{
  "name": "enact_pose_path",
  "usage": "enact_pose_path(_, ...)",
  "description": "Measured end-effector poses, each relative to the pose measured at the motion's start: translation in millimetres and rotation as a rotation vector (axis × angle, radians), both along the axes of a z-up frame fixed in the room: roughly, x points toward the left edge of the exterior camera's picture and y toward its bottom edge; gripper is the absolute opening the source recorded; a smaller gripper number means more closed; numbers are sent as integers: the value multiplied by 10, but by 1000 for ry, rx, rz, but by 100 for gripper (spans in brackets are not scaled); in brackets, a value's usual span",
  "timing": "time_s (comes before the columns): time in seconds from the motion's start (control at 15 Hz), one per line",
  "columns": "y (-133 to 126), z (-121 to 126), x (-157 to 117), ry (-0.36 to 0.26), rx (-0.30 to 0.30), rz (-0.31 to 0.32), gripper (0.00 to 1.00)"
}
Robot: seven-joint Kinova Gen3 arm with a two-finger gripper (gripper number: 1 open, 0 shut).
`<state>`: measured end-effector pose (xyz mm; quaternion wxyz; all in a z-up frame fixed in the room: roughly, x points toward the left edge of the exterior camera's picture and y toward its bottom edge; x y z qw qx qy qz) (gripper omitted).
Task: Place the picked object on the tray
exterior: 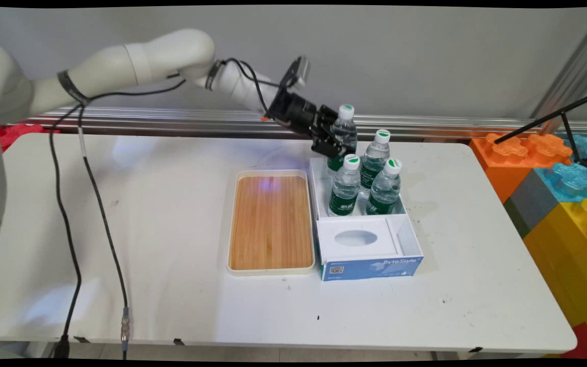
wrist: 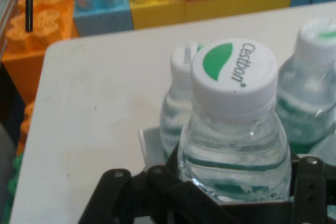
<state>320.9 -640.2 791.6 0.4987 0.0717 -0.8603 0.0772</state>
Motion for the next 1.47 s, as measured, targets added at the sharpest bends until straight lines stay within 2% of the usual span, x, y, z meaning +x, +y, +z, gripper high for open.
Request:
enact_pose_path(0.2, 91, 331, 53, 9, 4, 13, 0)
enact_pose_path(0.47, 282, 734, 255, -22, 2, 56, 0)
enact_pose_path(0.67, 475, 834, 505, -69, 9, 94, 0)
enact_pose_path(1.0, 651, 735, 740, -119, 7, 118, 0)
enact_pose_path(1.47, 686, 212, 927, -172, 25, 132, 0)
